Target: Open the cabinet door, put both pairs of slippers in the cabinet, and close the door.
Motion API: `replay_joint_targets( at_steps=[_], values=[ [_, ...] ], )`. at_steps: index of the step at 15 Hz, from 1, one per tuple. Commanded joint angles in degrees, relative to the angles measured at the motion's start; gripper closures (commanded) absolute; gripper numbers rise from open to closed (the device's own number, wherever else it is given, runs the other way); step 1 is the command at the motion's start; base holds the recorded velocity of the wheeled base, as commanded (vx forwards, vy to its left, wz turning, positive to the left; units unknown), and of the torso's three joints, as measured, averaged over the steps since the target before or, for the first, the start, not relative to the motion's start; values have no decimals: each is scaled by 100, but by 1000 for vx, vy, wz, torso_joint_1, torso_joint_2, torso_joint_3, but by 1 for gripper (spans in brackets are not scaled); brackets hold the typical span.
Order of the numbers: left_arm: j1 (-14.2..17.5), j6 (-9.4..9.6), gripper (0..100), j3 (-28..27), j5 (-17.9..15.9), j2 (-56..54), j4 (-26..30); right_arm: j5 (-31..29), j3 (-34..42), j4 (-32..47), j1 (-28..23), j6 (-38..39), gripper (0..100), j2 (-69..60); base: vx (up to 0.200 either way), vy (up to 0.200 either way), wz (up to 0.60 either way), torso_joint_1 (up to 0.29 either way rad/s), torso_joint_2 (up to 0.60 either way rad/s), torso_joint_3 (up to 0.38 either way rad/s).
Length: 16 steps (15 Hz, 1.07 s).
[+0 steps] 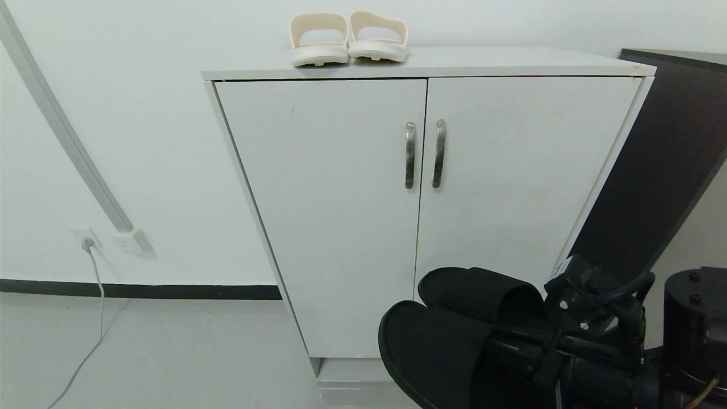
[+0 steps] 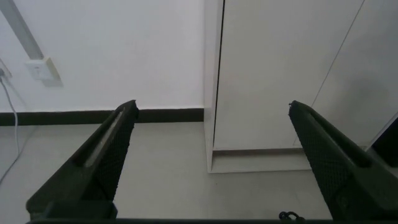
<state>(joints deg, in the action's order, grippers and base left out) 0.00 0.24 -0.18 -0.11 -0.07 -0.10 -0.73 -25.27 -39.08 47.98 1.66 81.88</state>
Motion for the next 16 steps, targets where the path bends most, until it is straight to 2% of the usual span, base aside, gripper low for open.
replay_joint_targets(
  at_steps=[1, 2, 3, 4, 5, 6, 7, 9, 11, 12, 14, 15, 16],
  values=[
    [0, 2, 0, -8, 2, 7, -8, 3, 22, 6, 1, 1, 100, -32, 0, 0, 0, 0, 0, 0],
    [0, -68, 0, -245, -24, 16, -69, 3, 49, -3, 1, 1, 100, -32, 0, 0, 0, 0, 0, 0],
    [-9, -394, 0, -1142, -7, 227, 10, 3, 57, 6, 1, 1, 100, -32, 0, 0, 0, 0, 0, 0],
    [-9, -648, 0, -2012, -7, 710, 467, 3, 57, -3, 1, 1, 100, -32, 0, 0, 0, 0, 0, 0],
    [-70, -640, 0, -2399, -86, 1018, 950, -6, 57, 6, 1, -8, 100, -32, 0, 0, 0, 0, 0, 0],
    [-211, -587, 0, -2416, -279, 1352, 1038, -6, 57, -3, 1, -8, 100, -32, 0, 0, 0, 0, 0, 0],
    [-396, -464, 0, -2302, -613, 1607, 950, -6, 57, -3, 1, -8, 100, -32, 0, 0, 0, 0, 0, 0],
    [-712, -262, 0, -2144, -1114, 2073, 678, 3, 57, -3, 1, -8, 100, -41, 0, 0, 0, 0, 0, 0],
    [-914, -174, 0, -2241, -1466, 2706, 221, -6, 57, 6, 9, -8, 100, -41, 0, 0, 0, 0, 0, 0],
    [-940, -86, 0, -2293, -1527, 3154, -157, -6, 57, 6, 9, -16, 100, -41, 0, 0, 0, 0, 0, 0],
    [-940, 231, 0, -2328, -1527, 4033, -790, -6, 57, -3, 9, -34, 100, -41, 0, 0, 0, 0, 0, 0],
    [-940, 292, 0, -2320, -1527, 4156, -896, -6, 57, -3, 9, -34, 100, -41, 0, 0, 0, 0, 0, 0],
    [-1002, 661, 0, -2399, -1571, 4736, -1353, -6, 49, -3, 9, -34, 100, -41, 0, 0, 0, 0, 0, 0]
  ],
)
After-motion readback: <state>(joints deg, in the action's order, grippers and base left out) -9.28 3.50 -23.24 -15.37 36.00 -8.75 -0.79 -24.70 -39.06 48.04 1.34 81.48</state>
